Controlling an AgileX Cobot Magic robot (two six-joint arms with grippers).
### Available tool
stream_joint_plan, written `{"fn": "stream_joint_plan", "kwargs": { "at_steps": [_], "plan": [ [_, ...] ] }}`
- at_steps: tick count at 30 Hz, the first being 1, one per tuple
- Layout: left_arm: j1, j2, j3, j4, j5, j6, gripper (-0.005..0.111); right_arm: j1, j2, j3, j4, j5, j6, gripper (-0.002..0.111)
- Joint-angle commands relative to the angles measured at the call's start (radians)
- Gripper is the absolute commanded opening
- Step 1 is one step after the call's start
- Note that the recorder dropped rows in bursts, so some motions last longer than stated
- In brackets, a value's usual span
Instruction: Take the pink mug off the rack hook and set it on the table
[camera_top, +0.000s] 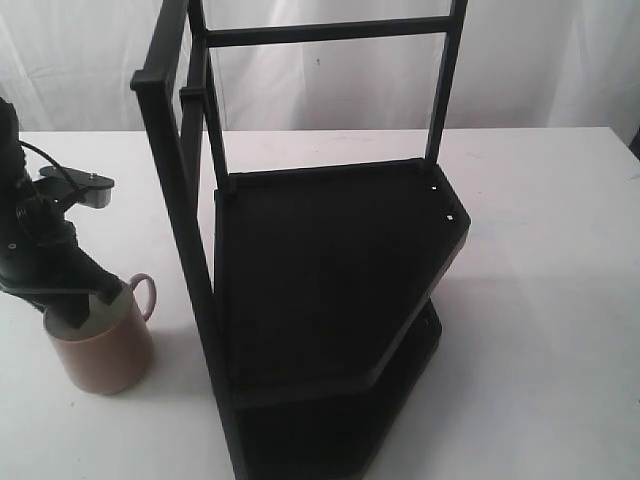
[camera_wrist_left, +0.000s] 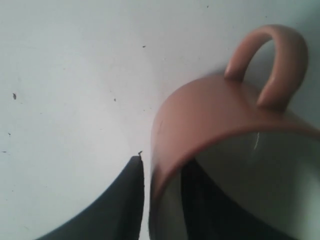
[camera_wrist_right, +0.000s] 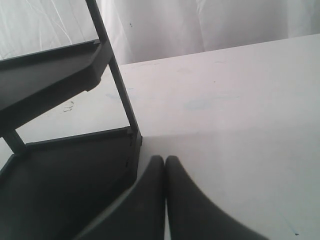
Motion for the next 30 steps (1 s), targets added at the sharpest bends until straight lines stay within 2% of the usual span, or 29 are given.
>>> {"fn": "stream_joint_plan", "kwargs": {
  "at_steps": [1,20,27,30],
  "plan": [
    [0.001,-0.029,-0.004,-0.005,0.026,-0.008,0.032,-0.001,0.0,0.003,0.0,-0.005,0.002,0.0],
    [0.001,-0.181,-0.004,-0.064,0.024,0.029,0.032,-0.001,0.0,0.003,0.0,-0.003,0.002,0.0],
    [0.001,-0.271,-0.004,-0.183,-0.008,0.064,0.032,-0.001,0.0,0.003,0.0,-0.006,0.002,0.0],
    [0.001,-0.334,-0.004,-0.246,-0.025,0.102,0.022,-0.001,0.0,0.003,0.0,-0.006,0.002,0.0]
  ]
}}
